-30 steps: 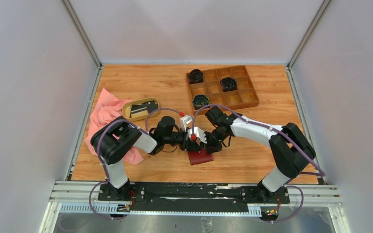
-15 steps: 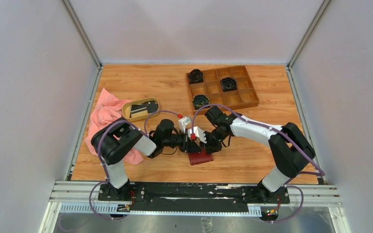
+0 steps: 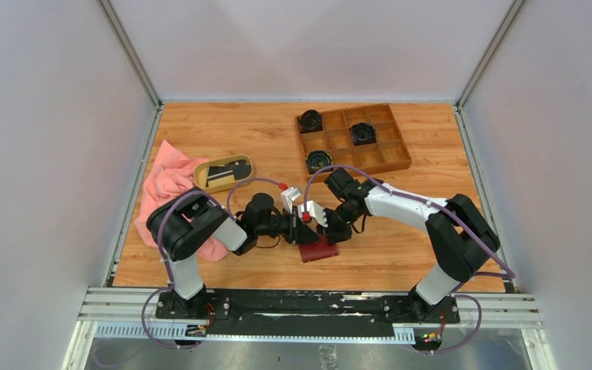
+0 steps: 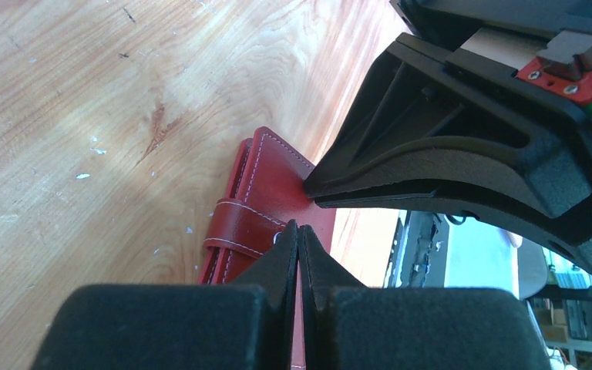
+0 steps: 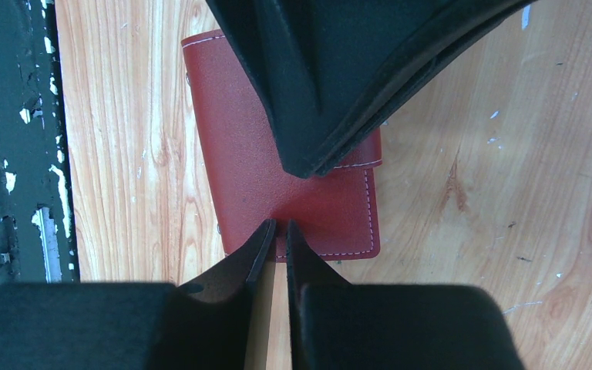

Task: Put the credit cards into the card holder
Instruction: Close the card holder at the center of the board.

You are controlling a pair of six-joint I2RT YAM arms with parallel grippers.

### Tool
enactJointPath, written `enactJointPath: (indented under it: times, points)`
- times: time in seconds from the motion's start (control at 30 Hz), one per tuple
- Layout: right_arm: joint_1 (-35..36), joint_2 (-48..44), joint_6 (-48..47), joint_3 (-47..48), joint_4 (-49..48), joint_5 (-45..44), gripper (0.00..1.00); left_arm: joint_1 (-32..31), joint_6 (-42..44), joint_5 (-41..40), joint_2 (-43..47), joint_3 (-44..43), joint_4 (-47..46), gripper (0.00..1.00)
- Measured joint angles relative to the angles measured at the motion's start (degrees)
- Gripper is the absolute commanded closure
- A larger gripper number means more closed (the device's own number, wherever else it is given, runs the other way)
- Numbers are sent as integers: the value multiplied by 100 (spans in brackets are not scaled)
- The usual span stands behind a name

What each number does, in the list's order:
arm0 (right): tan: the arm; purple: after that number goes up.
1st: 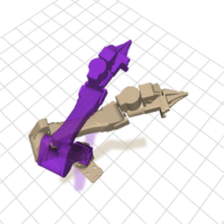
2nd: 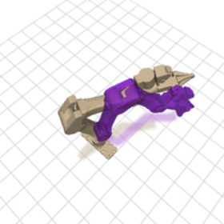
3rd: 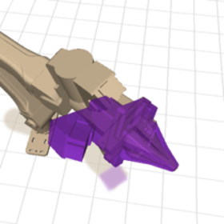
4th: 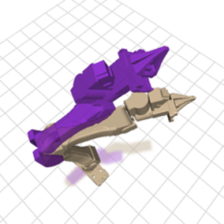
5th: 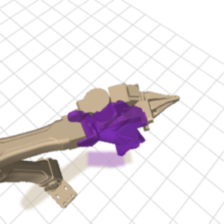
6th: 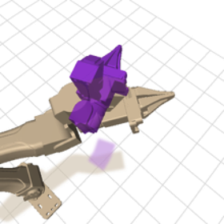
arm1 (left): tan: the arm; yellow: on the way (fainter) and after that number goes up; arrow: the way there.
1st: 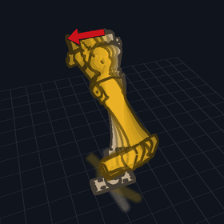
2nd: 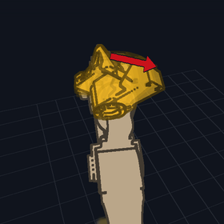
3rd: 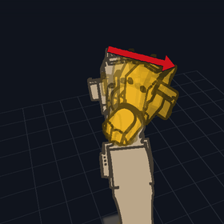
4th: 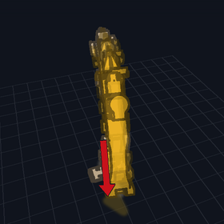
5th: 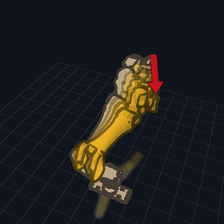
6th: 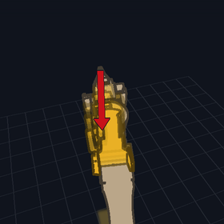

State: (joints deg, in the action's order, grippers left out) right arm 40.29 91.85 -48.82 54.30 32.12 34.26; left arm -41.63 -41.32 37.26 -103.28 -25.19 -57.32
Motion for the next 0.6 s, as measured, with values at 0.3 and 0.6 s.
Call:
enactJointPath:
  times: [0.3, 0.6]
  points:
    - [13, 26, 7, 31, 22, -33, 87, -9, -96, -50, -170, 133, -463, 100]
    - [22, 26, 44, 39, 26, -72, 87, -15, -229, -157, -289, 225, -719, 100]
